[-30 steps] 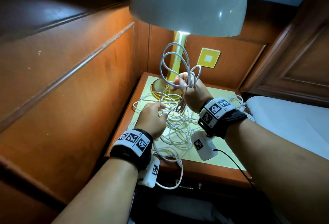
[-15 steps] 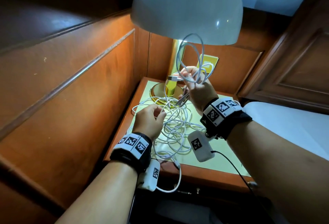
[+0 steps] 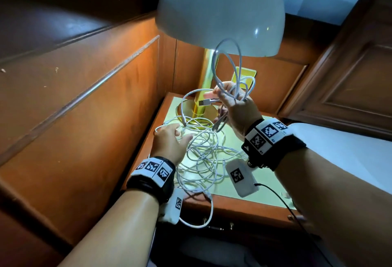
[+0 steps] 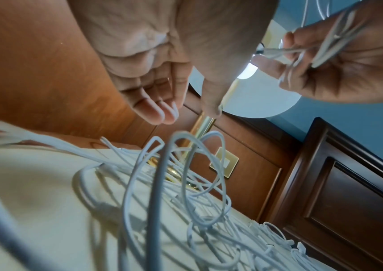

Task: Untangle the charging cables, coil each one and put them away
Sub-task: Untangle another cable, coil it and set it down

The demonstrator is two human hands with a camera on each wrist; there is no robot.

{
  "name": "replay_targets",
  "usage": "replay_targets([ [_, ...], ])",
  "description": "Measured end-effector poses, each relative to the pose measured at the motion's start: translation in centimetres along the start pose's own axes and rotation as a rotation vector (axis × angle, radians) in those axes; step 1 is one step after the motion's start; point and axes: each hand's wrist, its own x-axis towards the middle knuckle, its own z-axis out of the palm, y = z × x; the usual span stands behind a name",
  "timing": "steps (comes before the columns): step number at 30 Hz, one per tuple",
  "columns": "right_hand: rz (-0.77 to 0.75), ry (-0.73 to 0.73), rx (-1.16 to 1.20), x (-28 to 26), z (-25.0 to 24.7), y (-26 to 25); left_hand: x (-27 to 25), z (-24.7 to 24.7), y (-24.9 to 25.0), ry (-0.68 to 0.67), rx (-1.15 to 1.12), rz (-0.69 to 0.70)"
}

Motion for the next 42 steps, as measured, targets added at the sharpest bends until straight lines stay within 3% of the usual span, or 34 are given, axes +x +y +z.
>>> replay_targets([
  [3, 0.176, 0.013, 0.207, -2.6, -1.9, -0.9, -1.0, -0.7, 1.1, 0.089, -0.207, 0.174],
  [6, 0.331, -0.038, 0.351, -5.9, -4.3, -1.7, -3.8, -1.8, 2.9, 0.053, -0.319, 0.426],
  [11, 0.512, -0.058, 0.549, -13.4, -8.5, -3.7, -9.8, -3.2, 6.0, -0.001, -0.362, 0.732],
  [15, 0.669, -0.066, 0.508, -20.5, -11.0, -3.5, -15.0, -3.5, 7.6, -0.147, -0.460, 0.684],
  [17, 0.764, -0.109, 0.455, -23.9, -11.6, -2.0, -17.1, -3.5, 8.4, -0.128, -0.467, 0.670],
  [19, 0.895, -0.217, 0.354, -27.1, -11.9, -0.1, -18.6, -3.4, 8.8, -0.103, -0.475, 0.679],
  [22, 1.037, -0.432, 0.100, -31.1, -12.0, 1.9, -20.2, -3.6, 9.5, -0.166, -0.578, 0.545],
  [24, 1.082, -0.501, -0.077, -32.7, -12.2, 2.3, -21.0, -3.7, 10.0, -0.174, -0.606, 0.520],
  [27, 1.016, -0.527, -0.299, -32.9, -13.8, 2.7, -21.4, -2.9, 10.4, -0.156, -0.574, 0.508],
  [31, 0.635, -0.395, -0.676, -30.7, -16.6, 3.5, -21.3, -0.7, 10.8, -0.147, -0.413, 0.601],
  [33, 0.470, -0.183, -0.484, -29.7, -17.5, 3.8, -21.3, 0.6, 10.8, -0.216, -0.309, 0.672],
  [35, 0.410, -0.009, -0.163, -28.7, -17.9, 3.6, -21.4, 2.1, 10.8, -0.305, -0.258, 0.732],
  [37, 0.388, -0.011, -0.005, -27.9, -18.1, 3.4, -21.4, 3.3, 11.1, -0.379, -0.225, 0.743],
  [39, 0.368, -0.112, 0.047, -27.6, -18.1, 3.3, -21.2, 4.3, 11.6, -0.438, -0.211, 0.726],
  [42, 0.408, -0.146, 0.138, -27.2, -18.5, 3.9, -20.8, 5.9, 12.7, -0.434, -0.236, 0.698],
])
